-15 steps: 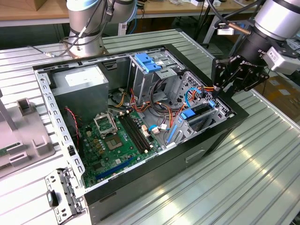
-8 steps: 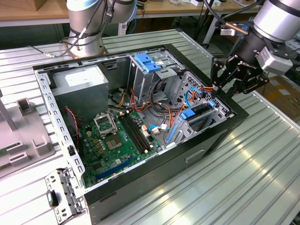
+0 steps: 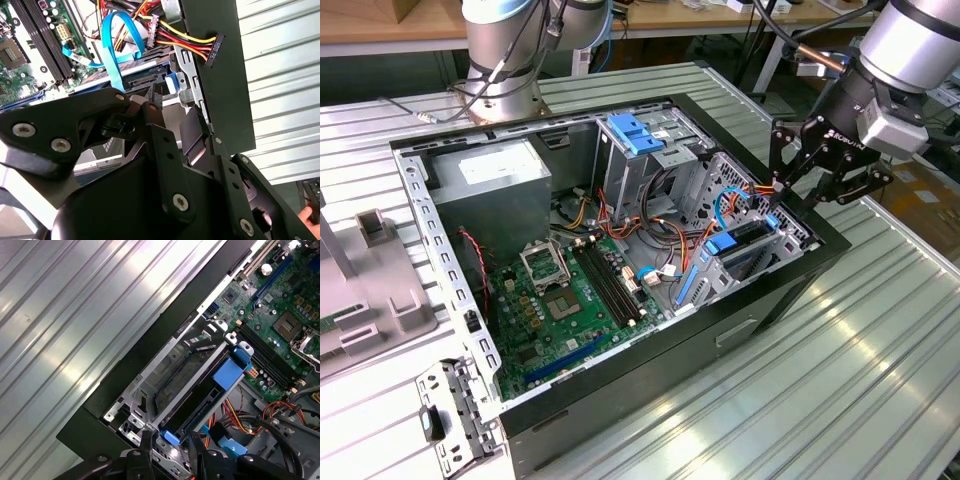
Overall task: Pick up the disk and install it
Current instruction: 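Insert the first disk wire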
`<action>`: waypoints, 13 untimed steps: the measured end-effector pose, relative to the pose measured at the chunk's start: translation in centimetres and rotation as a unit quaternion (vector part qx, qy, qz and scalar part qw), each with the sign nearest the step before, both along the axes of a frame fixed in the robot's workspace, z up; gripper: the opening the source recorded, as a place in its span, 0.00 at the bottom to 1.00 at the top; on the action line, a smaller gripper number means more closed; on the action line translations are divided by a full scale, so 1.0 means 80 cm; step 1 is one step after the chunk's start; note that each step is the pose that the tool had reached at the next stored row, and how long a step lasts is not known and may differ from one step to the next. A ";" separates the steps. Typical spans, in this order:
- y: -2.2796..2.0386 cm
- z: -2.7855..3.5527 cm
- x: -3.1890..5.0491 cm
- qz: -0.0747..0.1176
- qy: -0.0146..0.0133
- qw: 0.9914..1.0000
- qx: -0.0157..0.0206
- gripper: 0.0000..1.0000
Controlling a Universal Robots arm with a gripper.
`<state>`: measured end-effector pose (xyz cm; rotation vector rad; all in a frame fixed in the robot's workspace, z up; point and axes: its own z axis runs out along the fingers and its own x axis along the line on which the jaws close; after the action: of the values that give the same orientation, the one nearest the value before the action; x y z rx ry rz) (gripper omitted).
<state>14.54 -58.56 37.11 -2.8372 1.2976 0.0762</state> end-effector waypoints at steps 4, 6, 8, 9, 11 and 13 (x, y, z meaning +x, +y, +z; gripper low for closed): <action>0.0000 0.0000 0.000 0.000 0.000 1.000 0.000 0.42; 0.0000 0.0000 0.001 0.000 0.000 1.000 0.000 0.42; 0.0000 -0.0001 0.004 0.000 0.000 1.000 0.000 0.42; 0.0000 -0.0001 0.005 0.000 0.000 1.000 0.000 0.42; 0.0000 -0.0002 0.006 0.000 0.000 1.000 0.000 0.42; 0.0001 -0.0004 0.008 0.000 0.000 1.000 0.000 0.42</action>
<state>15.18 -58.55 37.07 -2.8371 1.2977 0.0762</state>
